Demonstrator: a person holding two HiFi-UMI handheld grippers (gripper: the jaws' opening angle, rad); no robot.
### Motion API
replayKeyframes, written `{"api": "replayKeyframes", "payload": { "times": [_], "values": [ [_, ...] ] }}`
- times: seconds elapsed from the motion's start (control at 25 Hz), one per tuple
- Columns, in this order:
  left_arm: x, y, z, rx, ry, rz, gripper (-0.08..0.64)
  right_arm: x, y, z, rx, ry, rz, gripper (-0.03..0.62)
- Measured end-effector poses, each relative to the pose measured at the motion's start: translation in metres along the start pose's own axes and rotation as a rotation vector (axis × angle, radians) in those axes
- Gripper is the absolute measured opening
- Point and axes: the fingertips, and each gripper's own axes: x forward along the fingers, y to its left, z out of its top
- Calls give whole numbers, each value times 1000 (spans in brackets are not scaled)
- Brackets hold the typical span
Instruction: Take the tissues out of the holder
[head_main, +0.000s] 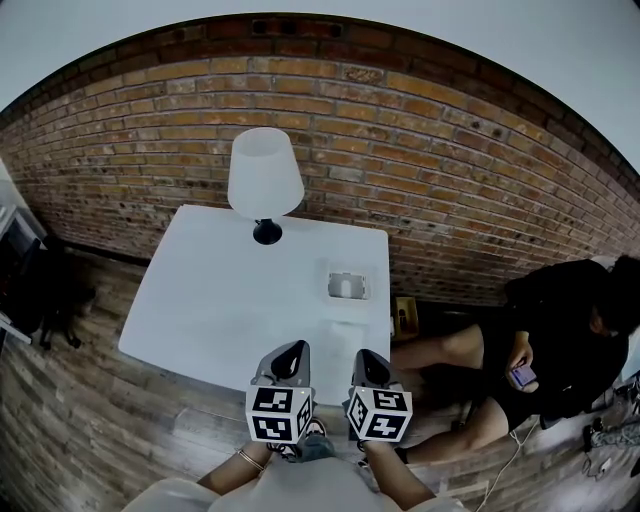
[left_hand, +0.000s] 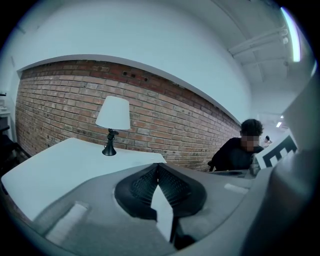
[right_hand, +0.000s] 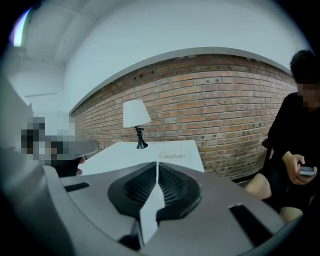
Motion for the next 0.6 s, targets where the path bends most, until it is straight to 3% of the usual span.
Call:
{"api": "replayKeyframes", "payload": {
  "times": [0.6],
  "values": [
    [7, -12, 1, 0, 2, -14, 9, -7, 1, 12, -20, -9, 35, 6]
  ]
}}
